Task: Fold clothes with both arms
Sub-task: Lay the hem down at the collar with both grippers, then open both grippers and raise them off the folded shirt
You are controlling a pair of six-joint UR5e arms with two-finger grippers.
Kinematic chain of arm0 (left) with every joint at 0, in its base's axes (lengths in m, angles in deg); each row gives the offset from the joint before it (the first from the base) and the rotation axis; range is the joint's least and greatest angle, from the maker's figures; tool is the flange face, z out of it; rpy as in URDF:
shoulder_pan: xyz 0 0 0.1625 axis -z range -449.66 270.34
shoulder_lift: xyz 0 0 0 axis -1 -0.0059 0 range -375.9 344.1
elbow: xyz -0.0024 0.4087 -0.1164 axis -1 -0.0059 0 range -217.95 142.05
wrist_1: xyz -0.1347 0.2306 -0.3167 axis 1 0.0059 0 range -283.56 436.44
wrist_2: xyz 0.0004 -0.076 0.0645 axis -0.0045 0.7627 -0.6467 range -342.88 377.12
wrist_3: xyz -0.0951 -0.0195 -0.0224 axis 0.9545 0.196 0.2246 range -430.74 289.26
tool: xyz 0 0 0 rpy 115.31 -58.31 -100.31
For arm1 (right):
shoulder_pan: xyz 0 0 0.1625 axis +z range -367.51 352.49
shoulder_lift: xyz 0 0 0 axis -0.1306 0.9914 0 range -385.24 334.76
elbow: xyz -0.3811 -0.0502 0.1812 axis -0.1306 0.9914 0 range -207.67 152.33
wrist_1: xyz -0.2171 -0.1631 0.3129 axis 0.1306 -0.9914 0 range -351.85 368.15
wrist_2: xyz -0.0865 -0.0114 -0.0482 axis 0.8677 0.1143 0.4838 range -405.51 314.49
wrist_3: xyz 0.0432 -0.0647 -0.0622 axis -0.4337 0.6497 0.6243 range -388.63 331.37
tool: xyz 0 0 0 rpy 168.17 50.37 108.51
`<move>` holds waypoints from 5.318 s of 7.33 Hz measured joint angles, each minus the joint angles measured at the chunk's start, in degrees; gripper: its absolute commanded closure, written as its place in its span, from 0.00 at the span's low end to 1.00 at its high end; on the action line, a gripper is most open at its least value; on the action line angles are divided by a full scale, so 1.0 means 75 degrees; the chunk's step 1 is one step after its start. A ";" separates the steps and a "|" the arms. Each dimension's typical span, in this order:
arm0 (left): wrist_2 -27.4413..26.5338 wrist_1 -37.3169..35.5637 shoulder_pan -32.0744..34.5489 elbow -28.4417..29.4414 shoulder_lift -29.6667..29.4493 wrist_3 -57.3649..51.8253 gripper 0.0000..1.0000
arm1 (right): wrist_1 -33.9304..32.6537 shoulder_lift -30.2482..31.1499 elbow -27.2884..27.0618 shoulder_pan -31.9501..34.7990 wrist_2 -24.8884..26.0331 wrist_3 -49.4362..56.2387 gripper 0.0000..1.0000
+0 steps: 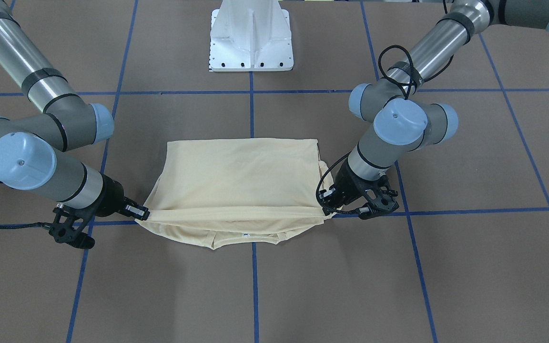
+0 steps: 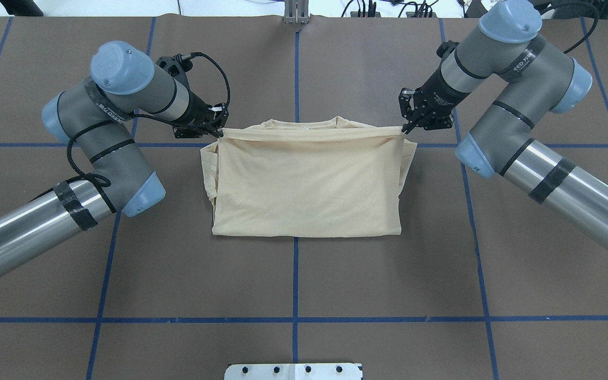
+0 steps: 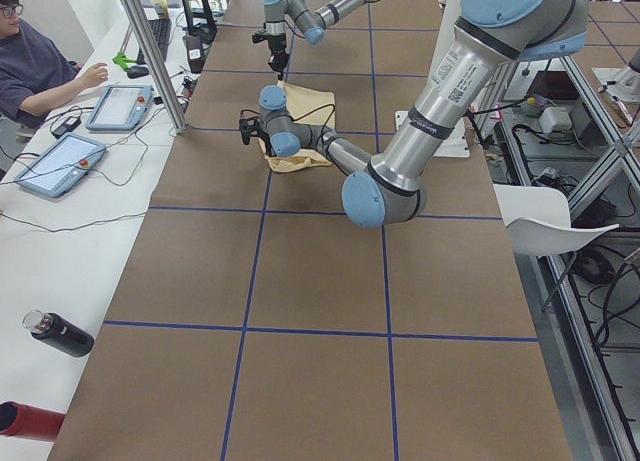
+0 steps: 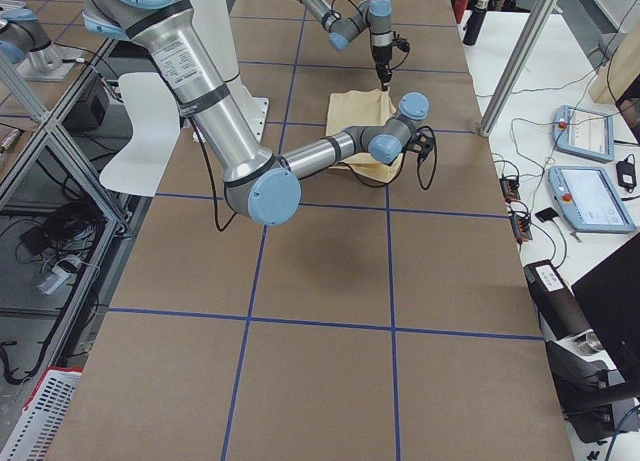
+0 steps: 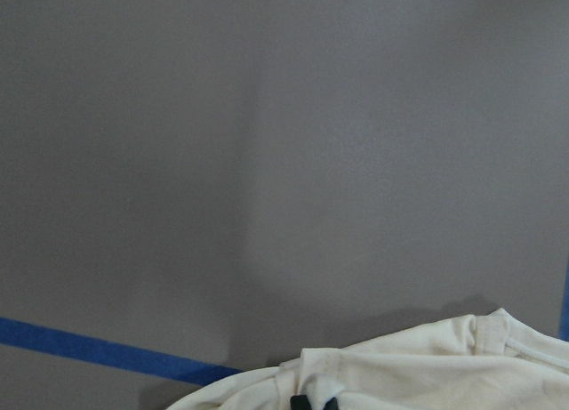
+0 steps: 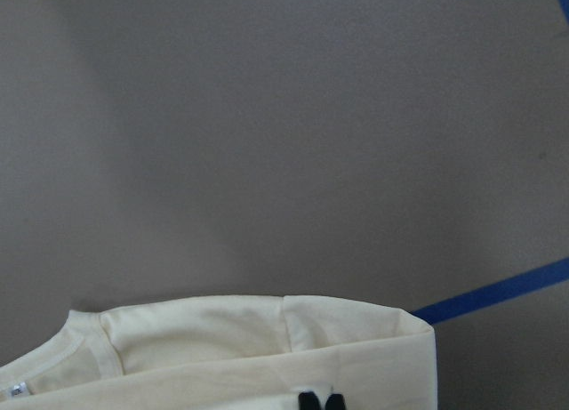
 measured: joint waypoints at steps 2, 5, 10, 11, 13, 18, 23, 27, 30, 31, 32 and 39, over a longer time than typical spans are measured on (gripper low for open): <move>0.0115 -0.0112 0.0119 -0.0320 0.0001 0.0003 1.00 | 0.0004 -0.0071 -0.0002 0.0071 -0.0004 -0.0027 1.00; 0.0338 -0.0586 0.0201 -0.0858 0.0063 0.0020 1.00 | 0.0004 -0.0114 -0.0025 0.0226 -0.0059 -0.0032 1.00; 0.0278 -0.0479 0.0172 -0.0420 -0.0017 0.0042 1.00 | 0.0002 -0.0088 0.0059 0.0018 0.0015 0.0012 1.00; 0.0265 -0.0343 0.0169 -0.0283 -0.0078 0.0057 1.00 | 0.0005 -0.0098 0.0068 -0.0072 0.0054 0.0012 1.00; 0.0121 -0.0176 0.0132 0.0086 -0.0261 0.0081 1.00 | 0.0009 -0.0095 0.0074 -0.0159 0.0082 0.0012 1.00; -0.0140 -0.0101 0.0026 0.0350 -0.0334 0.0073 0.20 | 0.0006 -0.0075 0.0124 -0.0174 0.0157 0.0016 0.63; -0.0155 0.0132 0.0116 0.0199 -0.0280 0.0055 0.01 | 0.0343 -0.0029 0.0126 -0.0089 0.0172 0.0000 0.00; -0.0115 -0.0789 0.0271 -0.1446 0.0390 0.0036 0.01 | 0.1153 0.1051 -0.1047 -0.0188 0.0158 -0.0280 0.00; -0.0147 -0.1055 0.0280 -0.1928 0.0548 0.0074 0.01 | 0.1175 0.1951 -0.2450 -0.1148 0.0852 -0.1162 0.00; -0.0155 -0.1068 0.0277 -0.2129 0.0636 0.0086 0.01 | 0.1165 0.2005 -0.2557 -0.1537 0.1262 -0.1367 0.00; -0.0162 -0.1115 0.0273 -0.2308 0.0686 0.0091 0.01 | 0.1150 0.2042 -0.2595 -0.1775 0.1471 -0.1490 0.00; -0.0172 -0.1640 0.0237 -0.2674 0.0629 0.0083 0.01 | 0.1061 0.2188 -0.2554 -0.2263 0.1556 -0.1569 0.16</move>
